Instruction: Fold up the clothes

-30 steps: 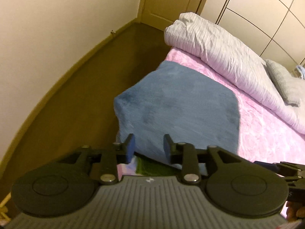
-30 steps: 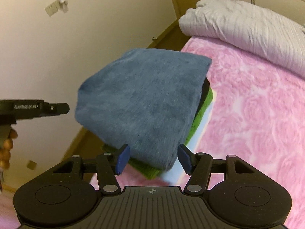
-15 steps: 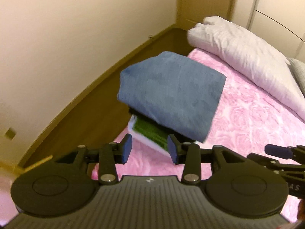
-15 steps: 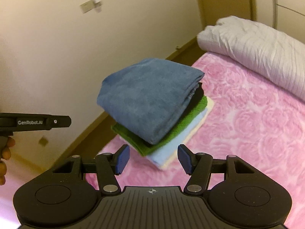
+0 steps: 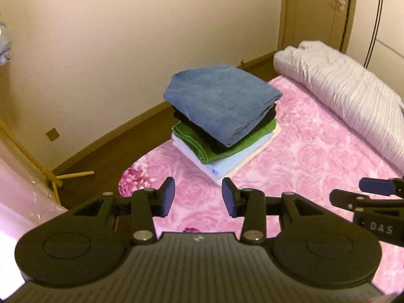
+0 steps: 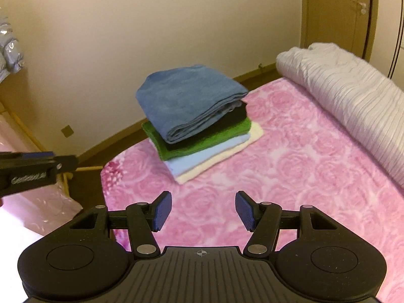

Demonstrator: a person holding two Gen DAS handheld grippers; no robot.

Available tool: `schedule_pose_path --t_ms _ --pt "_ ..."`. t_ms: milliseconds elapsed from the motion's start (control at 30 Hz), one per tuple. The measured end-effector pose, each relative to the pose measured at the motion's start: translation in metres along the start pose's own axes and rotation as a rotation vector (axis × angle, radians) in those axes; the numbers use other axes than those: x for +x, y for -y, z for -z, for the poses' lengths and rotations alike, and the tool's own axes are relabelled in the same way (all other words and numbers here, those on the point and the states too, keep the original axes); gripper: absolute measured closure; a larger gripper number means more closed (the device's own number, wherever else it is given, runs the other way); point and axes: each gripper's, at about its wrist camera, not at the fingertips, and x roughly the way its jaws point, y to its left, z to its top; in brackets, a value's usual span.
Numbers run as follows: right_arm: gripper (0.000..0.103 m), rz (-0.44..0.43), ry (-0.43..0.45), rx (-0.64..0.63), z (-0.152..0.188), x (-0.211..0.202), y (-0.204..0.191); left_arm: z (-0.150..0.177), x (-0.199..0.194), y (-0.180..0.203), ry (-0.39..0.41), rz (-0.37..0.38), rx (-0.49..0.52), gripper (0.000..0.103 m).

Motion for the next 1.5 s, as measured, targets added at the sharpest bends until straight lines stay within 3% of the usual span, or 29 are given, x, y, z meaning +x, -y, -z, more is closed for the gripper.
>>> schedule_pose_path --t_ms 200,500,800,1500 --pt "0.043 -0.092 0.042 0.027 0.004 -0.019 0.028 0.015 -0.014 0.017 0.022 0.003 -0.073 0.067" --pt "0.043 -0.125 -0.077 -0.078 -0.002 0.005 0.032 0.032 0.006 0.031 -0.068 -0.018 -0.116 0.067" --pt "0.043 -0.125 -0.154 -0.102 -0.007 0.035 0.044 0.028 0.031 0.040 -0.115 -0.016 -0.151 0.067" --pt "0.043 -0.138 -0.214 -0.120 -0.029 0.081 0.062 0.020 0.072 0.051 -0.153 -0.019 -0.166 0.067"
